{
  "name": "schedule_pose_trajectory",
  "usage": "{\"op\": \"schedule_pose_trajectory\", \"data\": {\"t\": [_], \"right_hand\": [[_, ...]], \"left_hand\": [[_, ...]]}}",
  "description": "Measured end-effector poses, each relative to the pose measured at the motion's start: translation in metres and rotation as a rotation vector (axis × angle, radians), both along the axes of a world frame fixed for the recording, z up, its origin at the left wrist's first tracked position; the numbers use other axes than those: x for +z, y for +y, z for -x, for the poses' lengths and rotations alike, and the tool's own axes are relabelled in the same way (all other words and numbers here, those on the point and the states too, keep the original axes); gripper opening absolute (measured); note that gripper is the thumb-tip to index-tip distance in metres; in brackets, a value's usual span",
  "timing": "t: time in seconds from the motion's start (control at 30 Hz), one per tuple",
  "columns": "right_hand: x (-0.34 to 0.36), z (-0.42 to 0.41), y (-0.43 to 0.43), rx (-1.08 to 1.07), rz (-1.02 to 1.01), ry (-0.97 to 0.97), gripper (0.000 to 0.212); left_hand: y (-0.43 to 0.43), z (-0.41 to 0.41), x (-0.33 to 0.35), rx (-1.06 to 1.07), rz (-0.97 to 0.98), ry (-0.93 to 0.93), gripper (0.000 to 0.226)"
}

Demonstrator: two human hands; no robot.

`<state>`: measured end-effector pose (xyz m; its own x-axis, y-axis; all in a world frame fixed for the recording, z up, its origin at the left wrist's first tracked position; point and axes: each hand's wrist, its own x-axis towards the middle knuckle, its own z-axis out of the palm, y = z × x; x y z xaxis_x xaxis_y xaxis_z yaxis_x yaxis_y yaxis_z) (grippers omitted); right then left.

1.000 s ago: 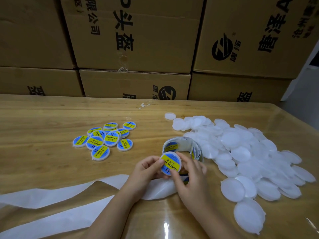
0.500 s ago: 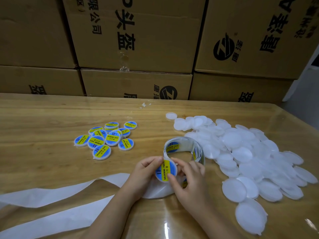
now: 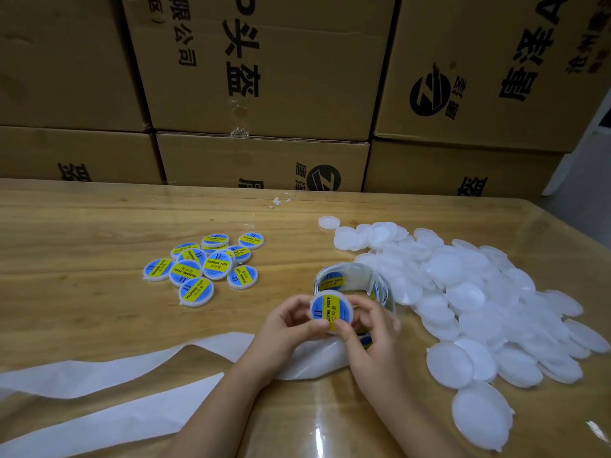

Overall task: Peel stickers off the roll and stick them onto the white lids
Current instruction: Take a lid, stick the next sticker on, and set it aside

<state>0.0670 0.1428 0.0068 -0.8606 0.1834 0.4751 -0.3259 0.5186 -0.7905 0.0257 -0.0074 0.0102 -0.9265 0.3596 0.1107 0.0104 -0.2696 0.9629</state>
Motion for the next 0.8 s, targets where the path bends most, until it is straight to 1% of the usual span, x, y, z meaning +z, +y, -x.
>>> {"op": "schedule_pose_trajectory", "data": {"t": [0.07,0.13,0.3,0.37,0.5,0.6,0.67,0.73,0.8], "right_hand": [[0.001,0.0,-0.001,0.008,0.006,-0.01,0.023],[0.003,0.0,-0.001,0.012,0.025,-0.017,0.024],[0.002,0.0,-0.001,0.032,0.056,-0.026,0.034],[0.002,0.0,-0.001,0.024,0.055,-0.019,0.03],[0.001,0.001,0.0,0.031,0.038,-0.006,0.025],[0.0,0.0,-0.001,0.053,0.003,0.005,0.021],[-0.001,-0.001,-0.002,0.061,-0.018,0.002,0.02],[0.0,-0.001,-0.002,0.063,-0.007,-0.005,0.021],[0.001,0.001,0.0,0.047,0.027,-0.018,0.019]], "left_hand": [[0.001,0.0,0.001,0.034,-0.037,0.002,0.039],[0.003,0.0,0.001,0.064,-0.047,0.026,0.042],[0.002,0.0,-0.002,0.085,0.023,0.06,0.04],[0.001,0.0,-0.002,0.06,0.012,0.048,0.037],[0.0,-0.001,0.004,-0.002,-0.079,0.026,0.027],[-0.002,-0.001,0.008,-0.009,-0.042,0.051,0.023],[-0.003,-0.002,0.01,-0.019,-0.053,0.058,0.02],[-0.001,-0.003,0.01,-0.01,-0.071,0.05,0.021],[0.001,-0.003,0.006,0.034,-0.024,0.068,0.027]]}}
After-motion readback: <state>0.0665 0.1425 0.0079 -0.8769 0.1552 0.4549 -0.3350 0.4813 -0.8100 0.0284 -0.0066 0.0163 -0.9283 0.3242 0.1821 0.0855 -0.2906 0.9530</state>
